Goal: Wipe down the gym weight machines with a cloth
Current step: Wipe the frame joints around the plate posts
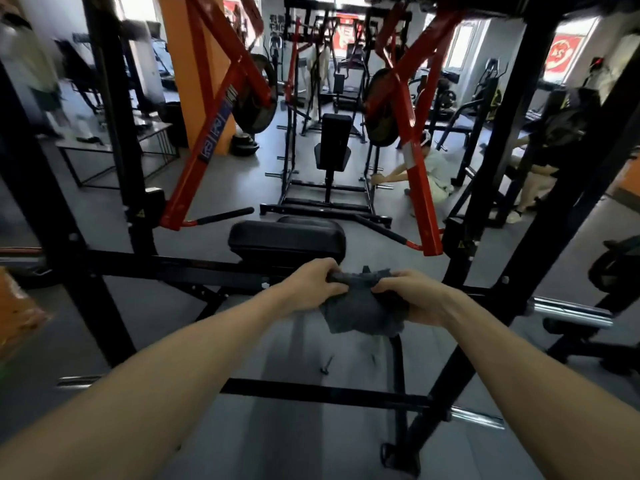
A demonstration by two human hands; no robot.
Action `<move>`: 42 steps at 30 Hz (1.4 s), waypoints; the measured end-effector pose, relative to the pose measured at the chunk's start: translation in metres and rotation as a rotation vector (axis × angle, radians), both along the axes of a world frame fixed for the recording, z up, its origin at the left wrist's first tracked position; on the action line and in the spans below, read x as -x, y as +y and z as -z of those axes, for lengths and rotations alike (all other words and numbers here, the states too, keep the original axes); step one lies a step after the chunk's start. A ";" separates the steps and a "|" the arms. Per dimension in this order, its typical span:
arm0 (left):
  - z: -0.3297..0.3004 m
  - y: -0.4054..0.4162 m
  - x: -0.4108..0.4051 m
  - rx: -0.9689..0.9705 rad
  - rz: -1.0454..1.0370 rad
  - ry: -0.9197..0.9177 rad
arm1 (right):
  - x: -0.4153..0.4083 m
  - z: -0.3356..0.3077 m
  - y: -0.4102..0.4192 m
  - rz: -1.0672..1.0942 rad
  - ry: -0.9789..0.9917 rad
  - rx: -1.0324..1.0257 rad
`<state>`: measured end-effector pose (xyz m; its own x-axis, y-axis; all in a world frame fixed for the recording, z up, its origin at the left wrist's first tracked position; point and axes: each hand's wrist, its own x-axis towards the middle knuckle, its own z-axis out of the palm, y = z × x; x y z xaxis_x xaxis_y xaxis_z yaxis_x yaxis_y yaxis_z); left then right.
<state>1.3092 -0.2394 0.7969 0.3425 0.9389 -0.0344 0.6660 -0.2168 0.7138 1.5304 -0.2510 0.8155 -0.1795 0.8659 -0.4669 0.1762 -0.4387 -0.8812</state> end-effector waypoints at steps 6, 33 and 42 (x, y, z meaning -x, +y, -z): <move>-0.011 -0.024 0.062 0.018 -0.068 -0.061 | 0.050 -0.009 -0.020 -0.024 0.036 0.004; 0.062 -0.010 -0.133 0.030 0.047 -0.011 | -0.127 0.052 -0.038 0.036 0.074 0.089; 0.065 -0.014 -0.167 -0.003 -0.068 0.061 | -0.178 0.055 -0.009 0.036 0.079 0.081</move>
